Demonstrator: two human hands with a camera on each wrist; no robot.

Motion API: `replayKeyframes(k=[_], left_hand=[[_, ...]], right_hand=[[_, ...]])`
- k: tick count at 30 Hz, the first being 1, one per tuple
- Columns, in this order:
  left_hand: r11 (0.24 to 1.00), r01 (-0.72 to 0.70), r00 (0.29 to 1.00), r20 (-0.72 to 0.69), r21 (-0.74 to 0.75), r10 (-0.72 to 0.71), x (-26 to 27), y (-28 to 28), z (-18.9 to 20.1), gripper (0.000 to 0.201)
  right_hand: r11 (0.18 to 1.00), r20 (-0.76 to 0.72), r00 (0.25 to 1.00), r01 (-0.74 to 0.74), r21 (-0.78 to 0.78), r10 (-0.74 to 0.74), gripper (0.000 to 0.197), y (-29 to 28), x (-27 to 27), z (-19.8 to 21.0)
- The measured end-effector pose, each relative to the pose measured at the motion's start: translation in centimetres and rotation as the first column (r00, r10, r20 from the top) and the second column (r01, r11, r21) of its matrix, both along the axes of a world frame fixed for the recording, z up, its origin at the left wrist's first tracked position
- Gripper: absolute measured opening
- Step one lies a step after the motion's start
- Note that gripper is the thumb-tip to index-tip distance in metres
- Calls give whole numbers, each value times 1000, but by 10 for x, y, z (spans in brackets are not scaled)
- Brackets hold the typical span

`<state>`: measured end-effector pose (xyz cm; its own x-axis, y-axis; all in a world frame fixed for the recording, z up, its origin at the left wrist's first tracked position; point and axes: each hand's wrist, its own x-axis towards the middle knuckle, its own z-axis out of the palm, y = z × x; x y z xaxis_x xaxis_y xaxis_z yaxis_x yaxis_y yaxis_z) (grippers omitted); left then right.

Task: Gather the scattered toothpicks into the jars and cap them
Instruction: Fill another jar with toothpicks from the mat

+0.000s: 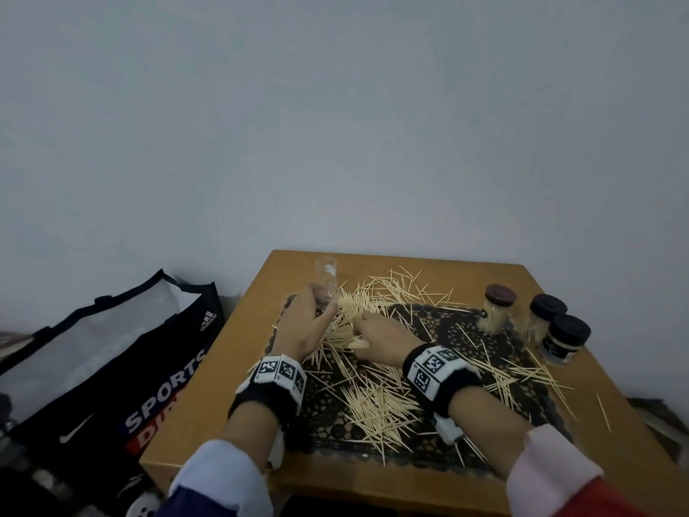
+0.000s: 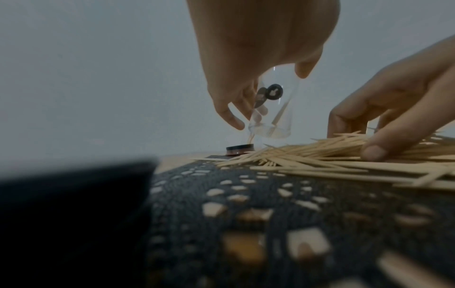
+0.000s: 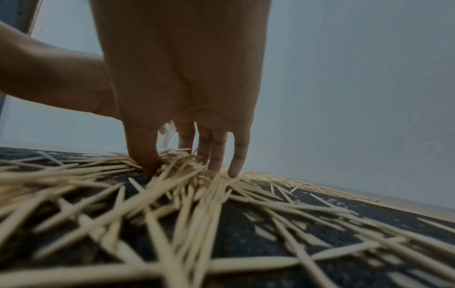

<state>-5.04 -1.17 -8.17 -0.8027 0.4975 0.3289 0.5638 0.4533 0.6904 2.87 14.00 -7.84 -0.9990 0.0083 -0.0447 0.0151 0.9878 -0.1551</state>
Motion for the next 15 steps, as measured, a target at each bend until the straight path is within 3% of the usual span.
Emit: replayKeyframes(k=[6, 15], left_hand=[[997, -13, 996, -94, -76, 6, -3, -1, -4, 58], [999, 14, 998, -62, -30, -16, -4, -1, -8, 49]], right_hand=[[1000, 3, 1000, 10, -23, -9, 41, 3, -3, -1], [999, -24, 999, 35, 23, -34, 38, 3, -3, -4]])
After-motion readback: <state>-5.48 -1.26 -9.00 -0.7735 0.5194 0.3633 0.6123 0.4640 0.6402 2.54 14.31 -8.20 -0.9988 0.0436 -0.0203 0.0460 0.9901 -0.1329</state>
